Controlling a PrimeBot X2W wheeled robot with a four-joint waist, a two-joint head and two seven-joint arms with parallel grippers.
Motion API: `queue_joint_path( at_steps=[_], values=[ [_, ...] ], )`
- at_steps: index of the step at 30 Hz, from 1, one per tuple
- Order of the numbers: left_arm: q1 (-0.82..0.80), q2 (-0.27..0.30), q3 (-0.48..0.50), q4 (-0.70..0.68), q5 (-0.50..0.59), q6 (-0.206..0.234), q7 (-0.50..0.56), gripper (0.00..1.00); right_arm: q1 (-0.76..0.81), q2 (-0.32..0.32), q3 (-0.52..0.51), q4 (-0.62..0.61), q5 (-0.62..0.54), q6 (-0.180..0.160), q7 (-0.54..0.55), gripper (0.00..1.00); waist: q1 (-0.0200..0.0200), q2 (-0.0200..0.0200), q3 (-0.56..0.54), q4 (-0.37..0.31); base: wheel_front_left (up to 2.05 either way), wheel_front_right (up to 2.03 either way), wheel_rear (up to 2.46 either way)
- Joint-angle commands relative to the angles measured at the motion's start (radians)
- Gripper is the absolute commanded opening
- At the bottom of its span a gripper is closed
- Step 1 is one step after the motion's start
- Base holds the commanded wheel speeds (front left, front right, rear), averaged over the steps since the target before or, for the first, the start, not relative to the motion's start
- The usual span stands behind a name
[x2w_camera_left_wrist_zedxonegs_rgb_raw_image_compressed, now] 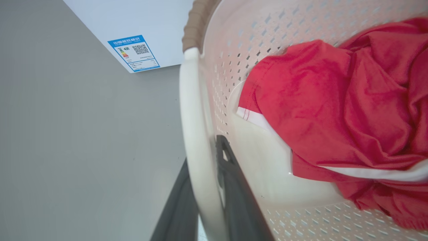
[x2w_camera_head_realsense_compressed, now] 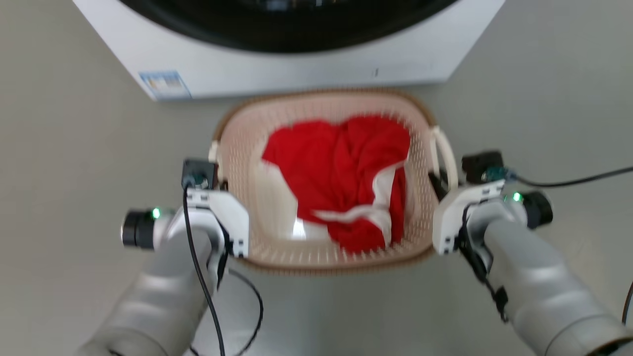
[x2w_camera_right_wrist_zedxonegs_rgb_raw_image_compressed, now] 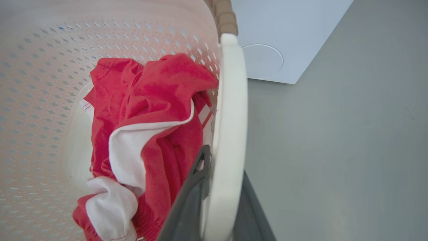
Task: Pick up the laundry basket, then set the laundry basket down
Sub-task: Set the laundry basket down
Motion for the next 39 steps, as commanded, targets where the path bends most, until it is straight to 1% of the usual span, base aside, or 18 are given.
queue_joint_path(
  at_steps=[1,5,8,11,16,23,27,33,39],
  values=[
    [-0.053,0.021,0.015,-0.003,0.019,0.011,-0.014,0.0,-0.033,0.025,0.007,-0.015,-0.021,0.016,-0.045,0.0,0.0,0.0,0.145,0.003,0.0,0.0,0.0],
    [-0.125,0.021,0.013,-0.004,0.033,0.014,-0.036,0.0,-0.089,0.025,-0.015,0.003,-0.042,0.016,-0.083,0.0,0.0,0.0,0.237,0.0,0.0,0.0,0.0],
    [-0.17,0.016,0.012,-0.009,0.044,0.026,-0.049,0.0,-0.127,0.025,-0.04,0.019,-0.063,0.016,-0.106,0.0,0.0,0.0,0.295,0.002,0.0,0.0,0.0],
    [-0.204,0.011,0.014,-0.015,0.051,0.037,-0.059,0.0,-0.16,0.025,-0.067,0.036,-0.09,0.016,-0.119,0.0,0.0,0.0,0.341,0.004,0.0,0.0,0.0],
    [-0.248,0.005,0.016,-0.022,0.063,0.04,-0.065,0.0,-0.202,0.025,-0.116,0.05,-0.134,0.016,-0.129,0.0,0.0,0.0,0.403,0.009,0.0,0.0,0.0],
    [-0.27,0.008,0.028,-0.026,0.073,0.047,-0.068,0.0,-0.217,0.025,-0.193,0.053,-0.215,0.016,-0.132,0.0,0.0,0.0,0.438,0.016,0.0,0.0,0.0],
    [-0.287,0.017,0.05,-0.058,0.093,0.068,-0.068,0.0,-0.217,0.025,-0.263,0.023,-0.281,0.016,-0.132,0.0,0.0,0.0,0.46,0.021,0.0,0.0,0.0],
    [-0.279,0.025,0.079,-0.102,0.128,0.091,-0.068,0.0,-0.195,0.025,-0.329,-0.019,-0.35,0.016,-0.132,0.0,0.0,0.0,0.475,0.027,0.0,0.0,0.0],
    [-0.272,0.024,0.102,-0.119,0.153,0.095,-0.068,0.0,-0.184,0.025,-0.384,-0.041,-0.405,0.016,-0.132,0.0,0.0,0.0,0.49,0.034,0.0,0.0,0.0]
  ],
)
